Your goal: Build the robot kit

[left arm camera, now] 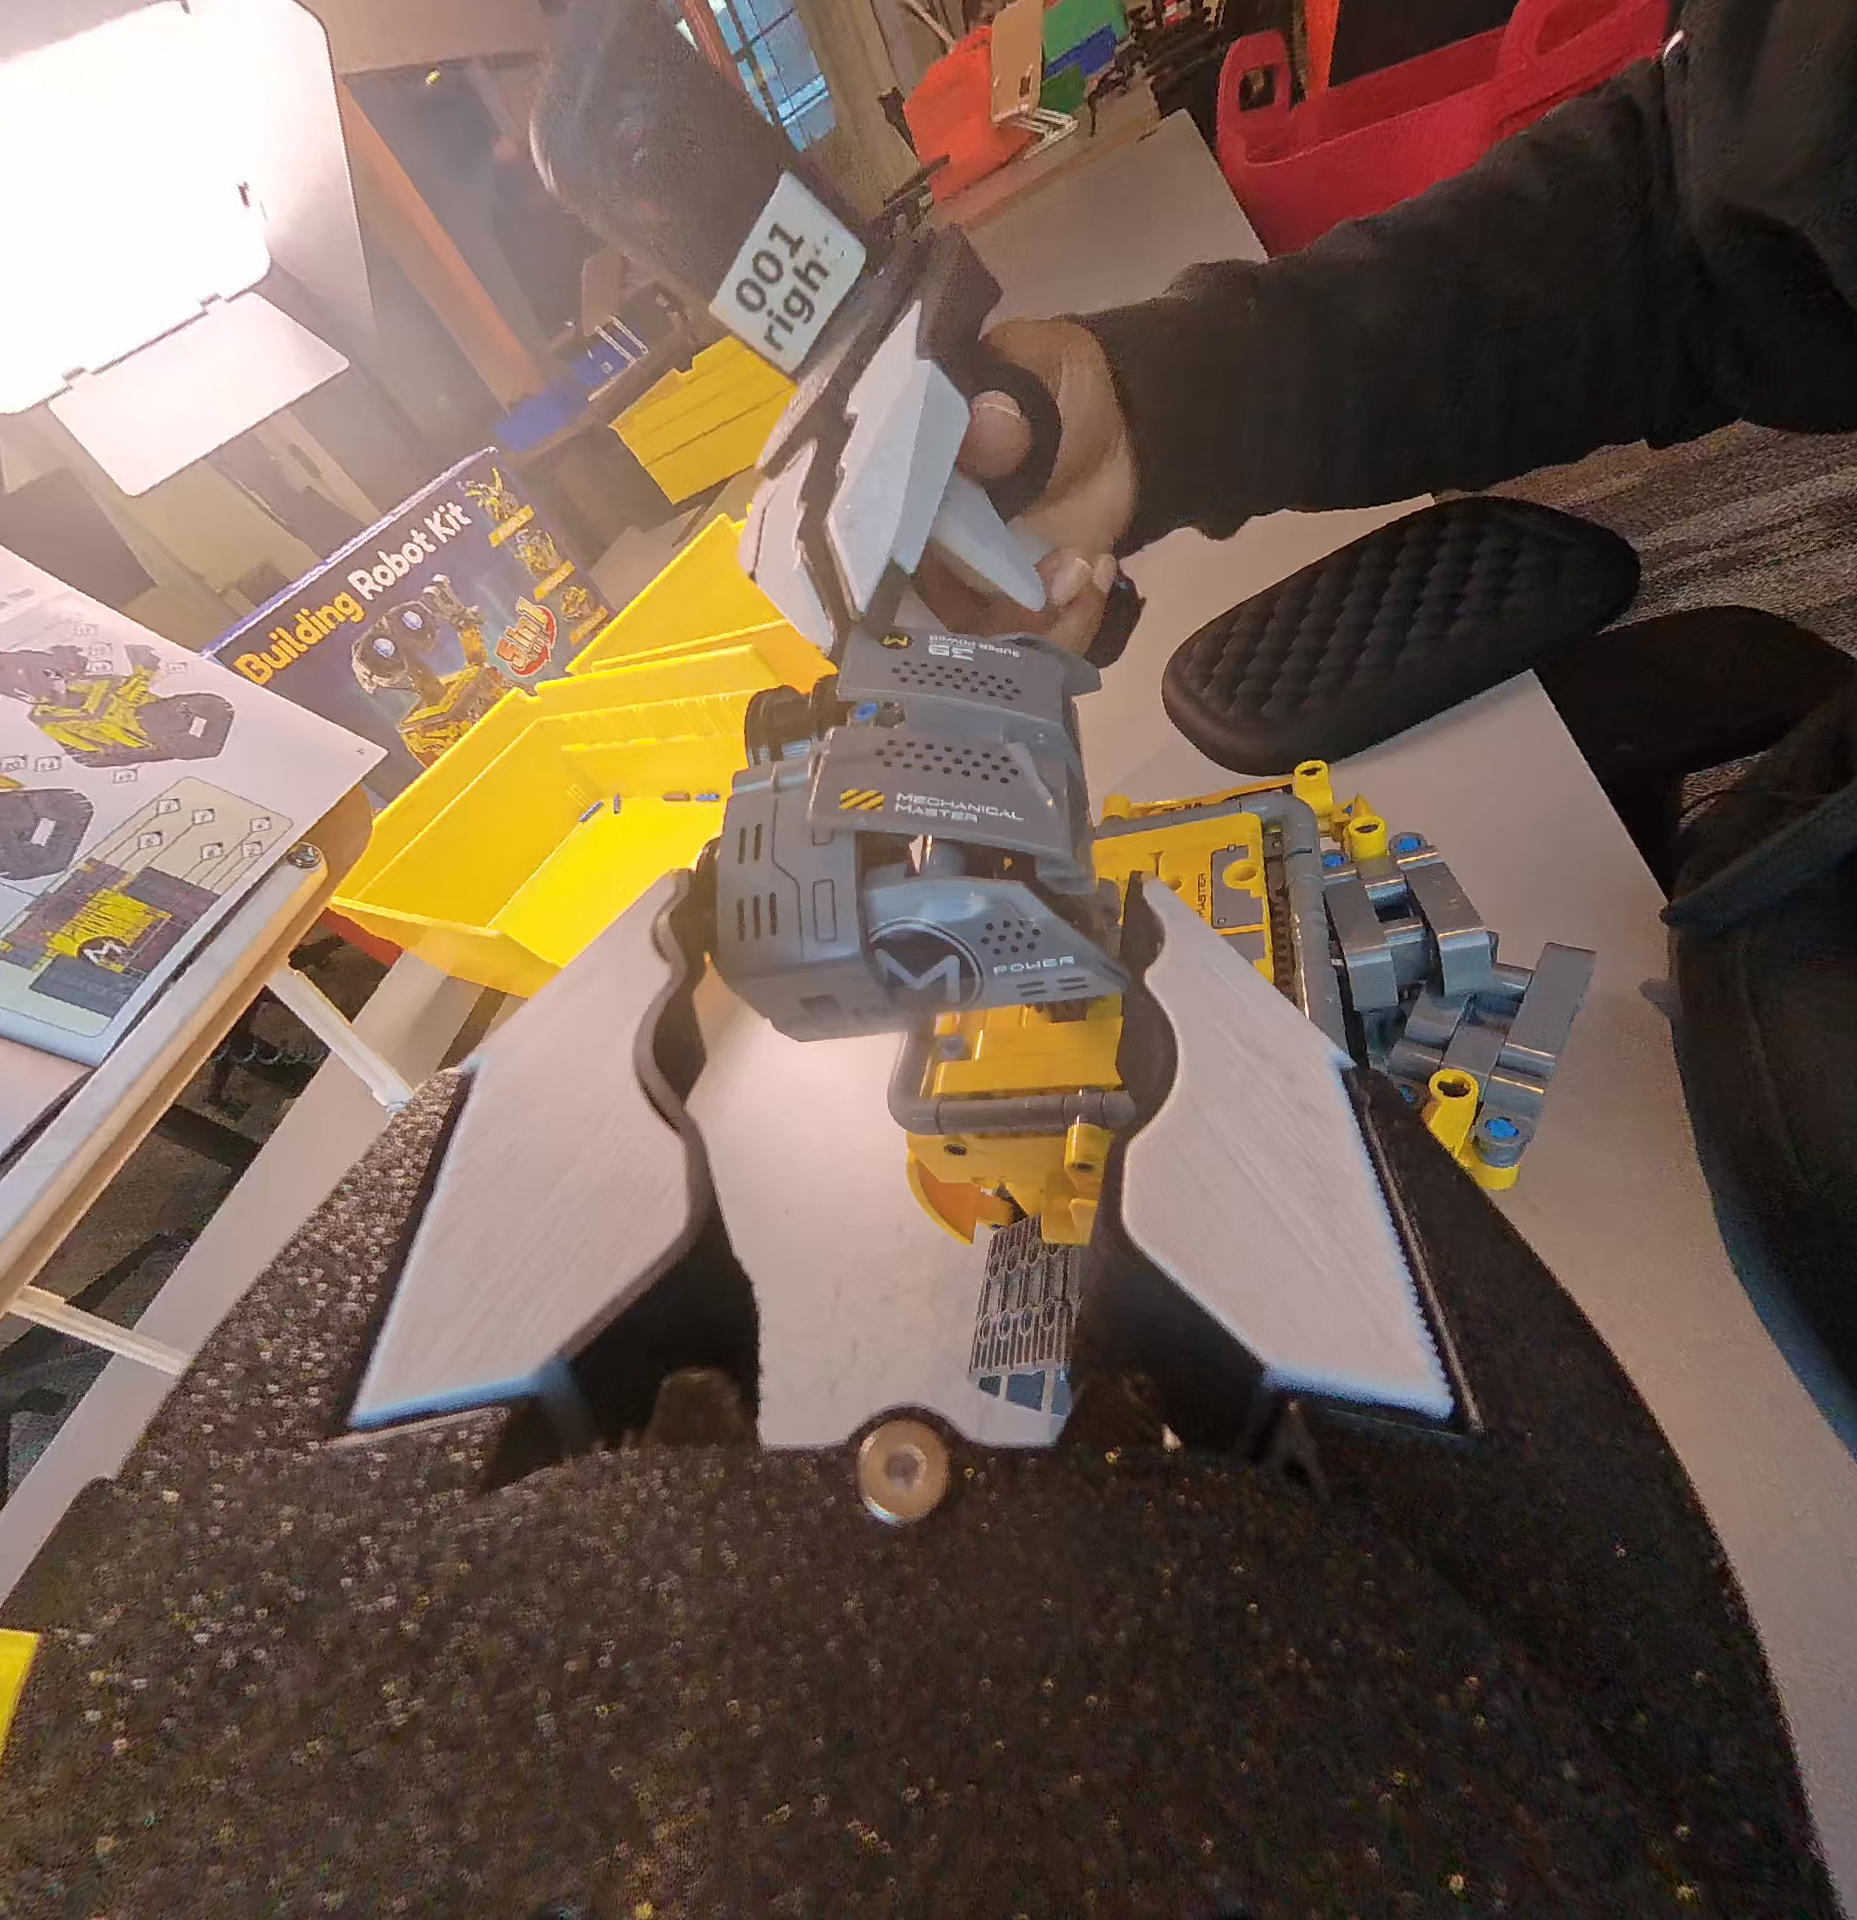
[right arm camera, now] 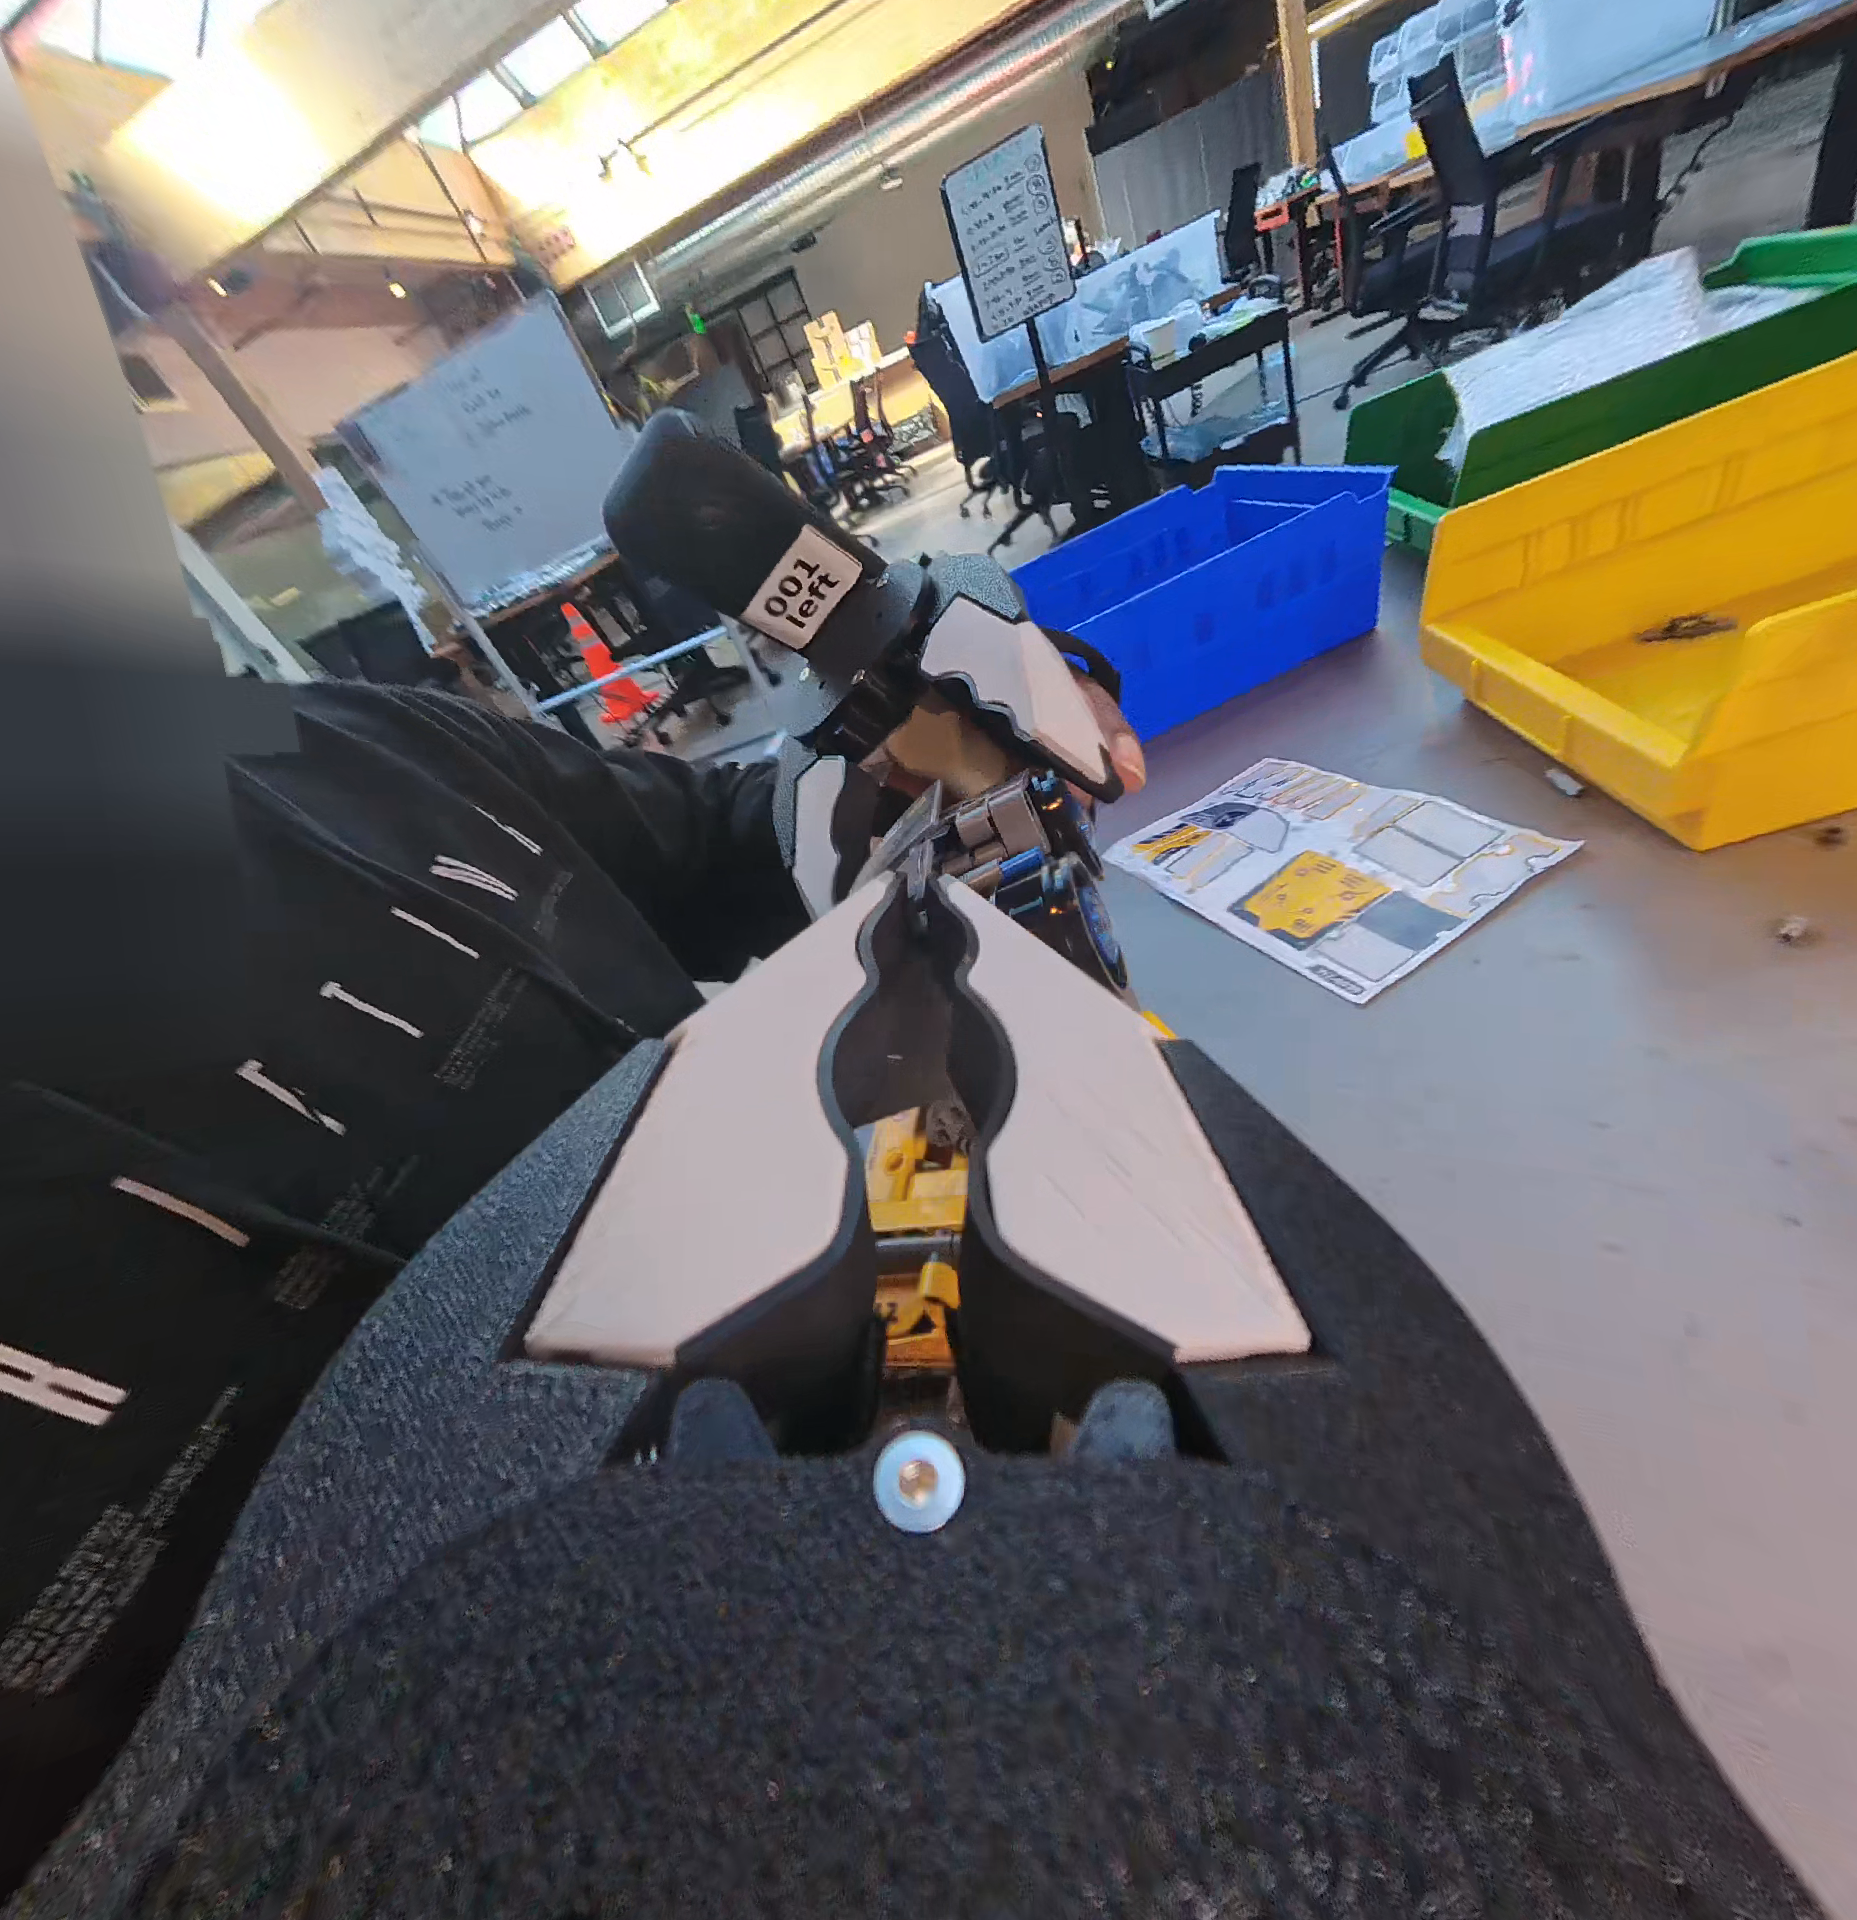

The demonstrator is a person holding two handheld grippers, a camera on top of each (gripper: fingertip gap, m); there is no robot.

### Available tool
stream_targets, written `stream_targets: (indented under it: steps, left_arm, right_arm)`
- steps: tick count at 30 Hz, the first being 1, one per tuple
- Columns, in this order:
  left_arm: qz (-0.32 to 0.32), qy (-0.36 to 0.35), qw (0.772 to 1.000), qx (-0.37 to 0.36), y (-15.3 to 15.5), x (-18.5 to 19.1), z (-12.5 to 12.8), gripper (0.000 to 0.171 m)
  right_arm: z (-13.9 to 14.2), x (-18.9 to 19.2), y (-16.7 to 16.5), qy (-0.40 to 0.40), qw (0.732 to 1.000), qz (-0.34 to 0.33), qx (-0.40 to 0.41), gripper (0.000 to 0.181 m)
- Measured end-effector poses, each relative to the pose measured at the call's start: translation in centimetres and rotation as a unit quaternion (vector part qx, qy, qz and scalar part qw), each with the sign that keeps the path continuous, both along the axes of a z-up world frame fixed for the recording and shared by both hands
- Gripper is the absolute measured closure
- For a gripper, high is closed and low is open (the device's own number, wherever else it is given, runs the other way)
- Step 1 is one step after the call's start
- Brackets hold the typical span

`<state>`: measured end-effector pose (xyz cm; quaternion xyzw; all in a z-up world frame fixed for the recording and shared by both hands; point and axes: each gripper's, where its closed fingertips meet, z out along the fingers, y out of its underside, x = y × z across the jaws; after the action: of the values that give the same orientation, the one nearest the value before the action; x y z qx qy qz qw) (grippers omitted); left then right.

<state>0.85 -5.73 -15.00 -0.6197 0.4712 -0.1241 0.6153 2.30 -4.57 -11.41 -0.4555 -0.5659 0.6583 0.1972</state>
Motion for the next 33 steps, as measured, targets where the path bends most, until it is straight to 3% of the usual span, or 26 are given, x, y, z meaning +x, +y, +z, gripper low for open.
stream_targets:
  steps: [6, 10, 14, 18, 22, 26, 33]
  left_arm:
    - [-0.006, -0.007, 1.000, 0.002, 0.0, -0.2, 0.0, 0.092]
    - [-0.013, -0.014, 1.000, 0.009, 0.0, -0.3, 0.0, 0.092]
    - [-0.011, -0.013, 1.000, 0.011, 0.2, -0.4, 0.0, 0.092]
    - [-0.010, -0.009, 1.000, 0.016, 0.2, -0.3, 0.1, 0.092]
    - [-0.007, 0.000, 1.000, 0.023, 0.1, -0.3, 0.1, 0.092]
    - [-0.007, 0.004, 1.000, 0.027, -0.2, -0.3, 0.1, 0.092]
    - [-0.013, -0.006, 1.000, 0.028, -0.3, -0.3, 0.4, 0.092]
  right_arm:
    - [0.3, -0.3, 0.0, -0.004, 0.991, 0.011, -0.131, 0.179]
    - [0.3, -0.3, 0.2, 0.004, 0.985, -0.007, -0.174, 0.180]
    - [0.7, -0.4, 0.7, 0.016, 0.990, -0.045, -0.132, 0.181]
    - [1.1, -0.3, -0.3, -0.014, 0.999, -0.024, -0.034, 0.160]
    - [-0.1, -1.5, -0.8, -0.067, 0.997, -0.026, 0.036, 0.173]
    - [-0.1, -1.7, -1.0, -0.085, 0.996, 0.000, 0.025, 0.179]
    - [0.1, -1.4, -1.0, -0.064, 0.994, 0.039, -0.081, 0.180]
